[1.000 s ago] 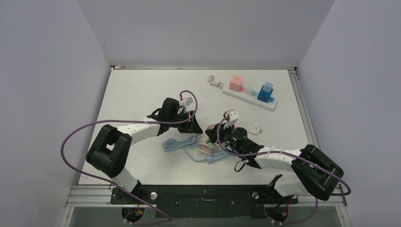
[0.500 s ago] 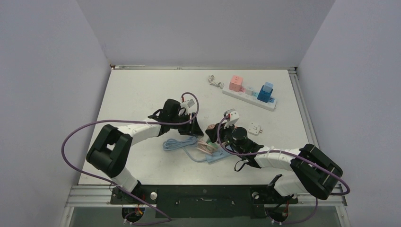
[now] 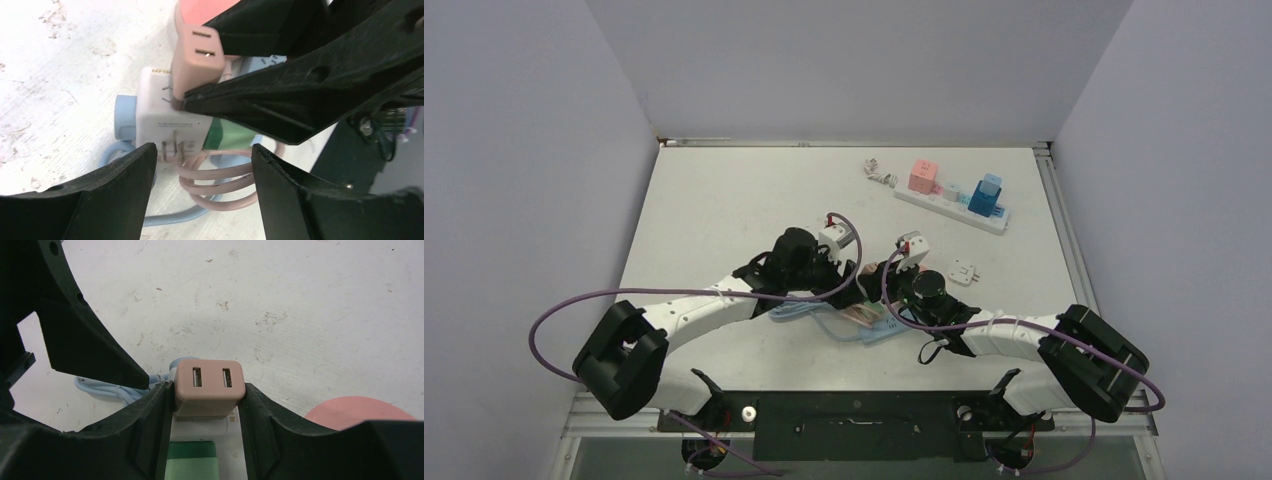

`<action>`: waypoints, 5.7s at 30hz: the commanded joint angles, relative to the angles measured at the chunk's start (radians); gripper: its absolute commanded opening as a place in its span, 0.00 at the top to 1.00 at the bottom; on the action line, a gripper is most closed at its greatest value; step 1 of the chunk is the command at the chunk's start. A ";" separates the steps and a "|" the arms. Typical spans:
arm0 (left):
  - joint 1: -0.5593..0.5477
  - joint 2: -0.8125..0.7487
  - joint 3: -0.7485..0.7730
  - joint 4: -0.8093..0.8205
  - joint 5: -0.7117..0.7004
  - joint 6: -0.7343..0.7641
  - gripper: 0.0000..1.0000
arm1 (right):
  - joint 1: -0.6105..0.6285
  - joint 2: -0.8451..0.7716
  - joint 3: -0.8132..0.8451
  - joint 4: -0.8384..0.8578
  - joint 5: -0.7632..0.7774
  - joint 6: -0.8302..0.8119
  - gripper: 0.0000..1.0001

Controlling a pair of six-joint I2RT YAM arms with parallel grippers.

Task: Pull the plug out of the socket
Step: Remove the plug from the socket, then place the plug at the center of the board, then remove the plug from the socket.

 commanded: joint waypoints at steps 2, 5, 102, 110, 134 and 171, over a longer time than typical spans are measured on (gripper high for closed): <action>-0.020 -0.058 -0.124 0.243 -0.063 0.107 0.31 | 0.006 -0.041 0.010 0.027 -0.016 -0.020 0.95; -0.063 -0.088 -0.182 0.351 -0.142 0.166 0.29 | 0.005 -0.053 0.008 0.027 -0.024 -0.017 0.95; -0.017 0.063 -0.009 0.194 -0.299 0.033 1.00 | -0.658 -0.330 0.166 -0.987 -0.148 0.078 0.95; -0.007 0.003 -0.009 0.174 -0.305 -0.006 1.00 | -0.717 -0.268 0.169 -1.076 -0.134 0.098 0.92; -0.006 -0.238 -0.121 0.322 -0.348 0.015 1.00 | -0.727 -0.274 0.200 -0.969 -0.165 0.059 0.02; 0.091 -0.229 -0.116 0.339 -0.317 -0.038 1.00 | -0.112 0.037 0.275 -0.333 -0.407 0.152 0.17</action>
